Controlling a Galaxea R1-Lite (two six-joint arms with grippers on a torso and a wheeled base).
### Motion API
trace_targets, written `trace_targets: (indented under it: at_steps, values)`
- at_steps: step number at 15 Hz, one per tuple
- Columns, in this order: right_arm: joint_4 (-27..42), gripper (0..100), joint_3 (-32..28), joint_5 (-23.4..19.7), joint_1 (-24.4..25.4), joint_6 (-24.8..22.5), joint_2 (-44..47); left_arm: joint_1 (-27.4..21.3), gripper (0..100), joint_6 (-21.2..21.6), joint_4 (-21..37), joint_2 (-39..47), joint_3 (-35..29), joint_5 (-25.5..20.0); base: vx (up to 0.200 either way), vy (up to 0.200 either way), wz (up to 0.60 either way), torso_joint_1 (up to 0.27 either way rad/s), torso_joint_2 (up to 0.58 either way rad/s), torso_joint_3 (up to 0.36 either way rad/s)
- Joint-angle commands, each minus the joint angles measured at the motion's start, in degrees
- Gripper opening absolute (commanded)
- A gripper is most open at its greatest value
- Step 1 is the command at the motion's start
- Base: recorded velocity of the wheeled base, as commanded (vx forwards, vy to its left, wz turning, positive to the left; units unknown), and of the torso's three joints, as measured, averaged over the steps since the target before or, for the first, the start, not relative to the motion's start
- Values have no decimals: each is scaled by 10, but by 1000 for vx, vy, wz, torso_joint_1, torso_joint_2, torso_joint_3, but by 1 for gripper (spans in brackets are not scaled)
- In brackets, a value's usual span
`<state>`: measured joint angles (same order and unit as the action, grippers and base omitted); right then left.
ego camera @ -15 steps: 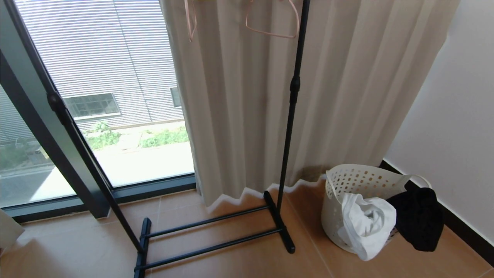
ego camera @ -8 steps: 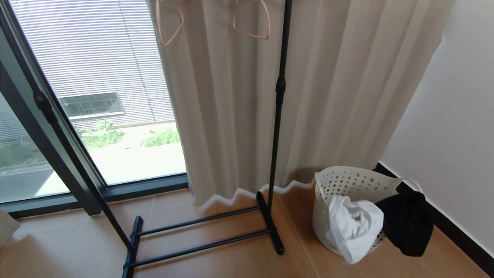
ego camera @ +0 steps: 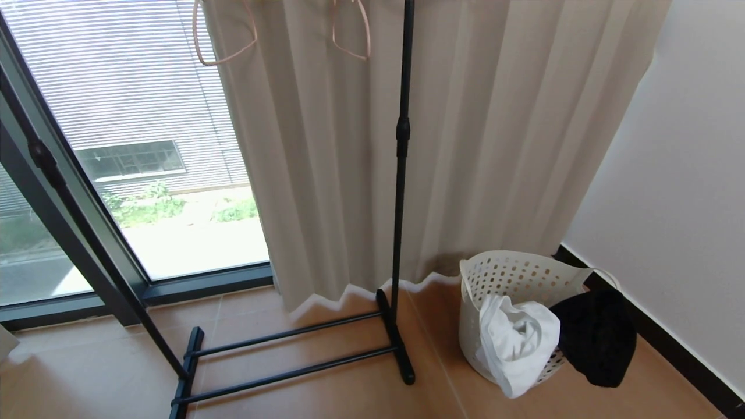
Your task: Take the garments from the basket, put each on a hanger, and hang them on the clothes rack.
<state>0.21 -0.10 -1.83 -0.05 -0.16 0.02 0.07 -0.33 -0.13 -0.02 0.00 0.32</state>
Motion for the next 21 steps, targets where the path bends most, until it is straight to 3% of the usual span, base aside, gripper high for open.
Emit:
trace_targets:
  at_steps: [1, 5, 8, 14, 21]
  values:
    - [0, 100, 0, 0, 0, 0, 0, 0, 100, 0, 0, 0, 0, -1, 0, 0, -600, -2, 2, 7]
    - [0, 100, 0, 0, 0, 0, 0, 0, 100, -1, 0, 0, 0, 0, 0, 0, 0, 0, 0, 0]
    - [0, 100, 0, 0, 0, 0, 0, 0, 100, -1, 0, 0, 0, 0, 0, 0, -600, -1, 5, 2]
    - [0, 100, 0, 0, 0, 0, 0, 0, 100, 0, 0, 0, 0, 0, 0, 0, 0, 0, 0, 0]
    - [0, 100, 0, 0, 0, 0, 0, 0, 100, -1, 0, 0, 0, 0, 200, 0, 0, 0, 4, 1]
